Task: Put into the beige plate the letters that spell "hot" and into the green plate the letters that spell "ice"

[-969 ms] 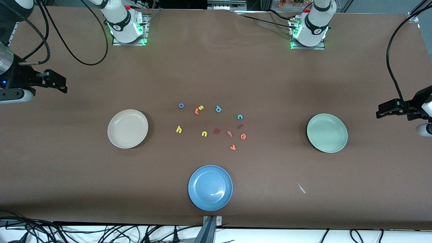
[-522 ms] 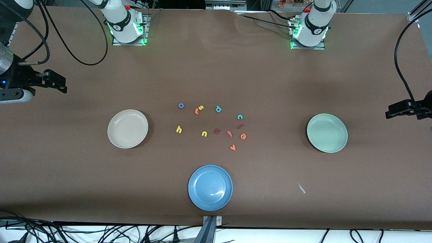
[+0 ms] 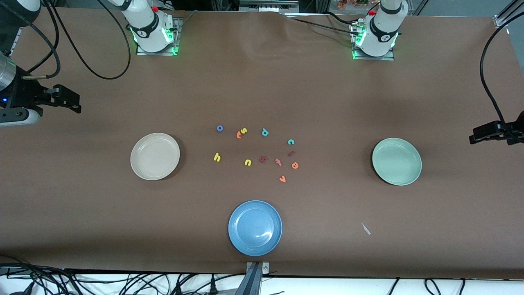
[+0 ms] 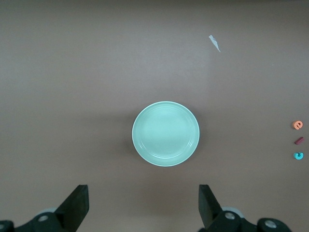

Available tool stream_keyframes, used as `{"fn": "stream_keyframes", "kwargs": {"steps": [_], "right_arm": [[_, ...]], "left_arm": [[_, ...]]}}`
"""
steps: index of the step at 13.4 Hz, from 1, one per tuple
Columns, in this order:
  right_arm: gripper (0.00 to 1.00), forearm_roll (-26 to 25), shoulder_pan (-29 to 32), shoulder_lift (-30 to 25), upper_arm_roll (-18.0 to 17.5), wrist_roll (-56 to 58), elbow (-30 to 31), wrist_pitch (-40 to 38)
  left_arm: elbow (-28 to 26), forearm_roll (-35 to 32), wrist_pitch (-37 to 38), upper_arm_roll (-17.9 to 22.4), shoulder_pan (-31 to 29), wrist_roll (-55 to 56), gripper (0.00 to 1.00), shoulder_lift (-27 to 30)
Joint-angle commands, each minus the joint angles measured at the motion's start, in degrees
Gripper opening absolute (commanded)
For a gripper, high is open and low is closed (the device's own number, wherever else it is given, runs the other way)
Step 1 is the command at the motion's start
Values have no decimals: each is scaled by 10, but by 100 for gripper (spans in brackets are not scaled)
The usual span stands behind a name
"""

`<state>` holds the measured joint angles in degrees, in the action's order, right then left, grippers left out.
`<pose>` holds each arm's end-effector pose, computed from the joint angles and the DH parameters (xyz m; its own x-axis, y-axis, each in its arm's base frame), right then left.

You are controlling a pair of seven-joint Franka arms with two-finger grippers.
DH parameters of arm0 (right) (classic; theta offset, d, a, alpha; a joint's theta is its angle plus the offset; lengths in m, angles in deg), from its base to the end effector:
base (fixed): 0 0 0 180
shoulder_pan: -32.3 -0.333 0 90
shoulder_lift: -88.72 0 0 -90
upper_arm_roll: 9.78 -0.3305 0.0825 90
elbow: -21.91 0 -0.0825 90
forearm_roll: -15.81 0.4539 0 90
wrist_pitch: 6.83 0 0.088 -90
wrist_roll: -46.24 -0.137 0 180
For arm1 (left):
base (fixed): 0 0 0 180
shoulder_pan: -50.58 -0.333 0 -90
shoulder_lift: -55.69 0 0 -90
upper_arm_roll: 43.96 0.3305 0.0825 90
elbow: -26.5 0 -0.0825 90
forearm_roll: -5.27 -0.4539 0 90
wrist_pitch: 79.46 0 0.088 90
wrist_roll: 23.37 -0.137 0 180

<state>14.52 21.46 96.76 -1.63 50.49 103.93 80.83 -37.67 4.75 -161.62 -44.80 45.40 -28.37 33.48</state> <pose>0.6629 0.0340 0.5911 0.9918 0.1204 -0.0435 0.1221 -0.9917 0.0392 0.7244 0.0585 0.5757 0.9972 -0.0098 -0.0736 -0.0096 -0.9999 0.0029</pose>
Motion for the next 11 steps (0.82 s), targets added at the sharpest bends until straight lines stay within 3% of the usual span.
{"fn": "stream_keyframes", "kwargs": {"steps": [1,11], "right_arm": [[100,-3,2,3,0,1,-11,-9],[100,-2,3,3,0,1,-11,-9]], "left_arm": [[-3,11,2,1,3,-4,100,3],[-4,10,3,1,-4,-11,100,4]]}}
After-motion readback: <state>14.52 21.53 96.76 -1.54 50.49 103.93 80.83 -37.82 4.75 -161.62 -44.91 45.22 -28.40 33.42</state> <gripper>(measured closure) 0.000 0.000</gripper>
